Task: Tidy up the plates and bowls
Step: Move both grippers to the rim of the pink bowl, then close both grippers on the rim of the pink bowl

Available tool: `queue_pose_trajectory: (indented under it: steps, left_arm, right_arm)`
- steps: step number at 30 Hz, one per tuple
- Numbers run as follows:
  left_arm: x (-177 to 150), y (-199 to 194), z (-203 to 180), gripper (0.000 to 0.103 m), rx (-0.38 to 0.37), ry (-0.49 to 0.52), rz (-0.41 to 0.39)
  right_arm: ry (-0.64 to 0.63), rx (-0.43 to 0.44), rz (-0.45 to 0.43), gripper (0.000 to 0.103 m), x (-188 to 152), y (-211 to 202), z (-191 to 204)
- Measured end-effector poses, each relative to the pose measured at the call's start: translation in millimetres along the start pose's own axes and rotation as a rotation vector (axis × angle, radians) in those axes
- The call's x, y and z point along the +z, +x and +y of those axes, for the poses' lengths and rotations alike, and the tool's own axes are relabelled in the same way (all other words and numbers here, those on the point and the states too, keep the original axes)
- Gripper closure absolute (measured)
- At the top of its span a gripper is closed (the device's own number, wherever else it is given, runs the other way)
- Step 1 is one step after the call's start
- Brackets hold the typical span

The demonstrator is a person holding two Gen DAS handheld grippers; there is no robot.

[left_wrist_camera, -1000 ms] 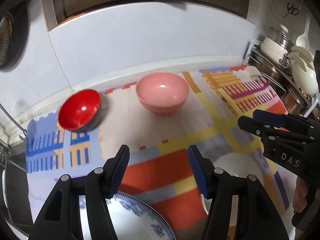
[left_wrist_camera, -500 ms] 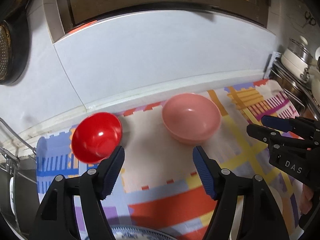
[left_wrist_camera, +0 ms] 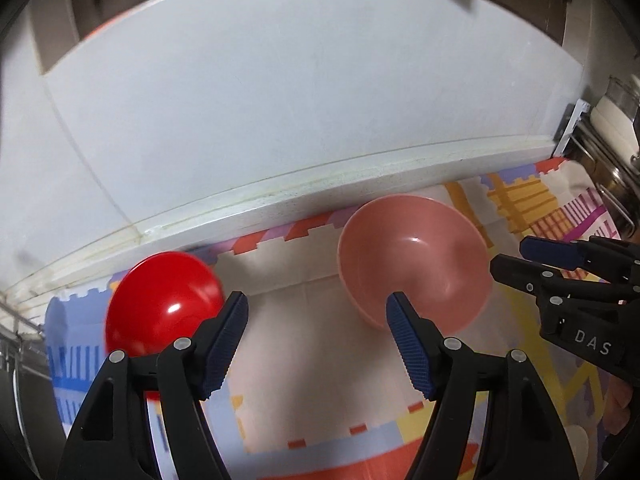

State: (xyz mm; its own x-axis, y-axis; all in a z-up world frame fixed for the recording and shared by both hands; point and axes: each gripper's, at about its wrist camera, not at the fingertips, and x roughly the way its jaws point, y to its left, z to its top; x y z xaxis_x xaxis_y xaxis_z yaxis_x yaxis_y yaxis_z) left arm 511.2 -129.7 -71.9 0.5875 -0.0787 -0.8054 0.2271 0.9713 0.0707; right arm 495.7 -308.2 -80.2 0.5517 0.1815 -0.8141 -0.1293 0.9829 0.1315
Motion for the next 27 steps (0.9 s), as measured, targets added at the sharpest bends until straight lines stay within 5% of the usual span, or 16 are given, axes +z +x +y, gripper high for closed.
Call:
queue_pose_trajectory:
  steps: [10, 19, 24, 27]
  left_arm:
    - [13, 40, 1, 0.034, -0.038, 0.004, 0.038]
    - [16, 61, 1, 0.058, -0.031, 0.001, 0.079]
    - [14, 70, -1, 0.086, -0.060, -0.010, 0.108]
    - [15, 70, -2, 0.093, -0.077, -0.033, 0.112]
  right_arm:
    - [0.030, 0.013, 0.046, 0.065, 15, 34, -8]
    - [0.039, 0.020, 0.075, 0.078, 16, 51, -9]
    - [0.044, 0.005, 0.081, 0.086, 16, 52, -12]
    - [0.065, 0.021, 0.091, 0.090, 17, 55, -15]
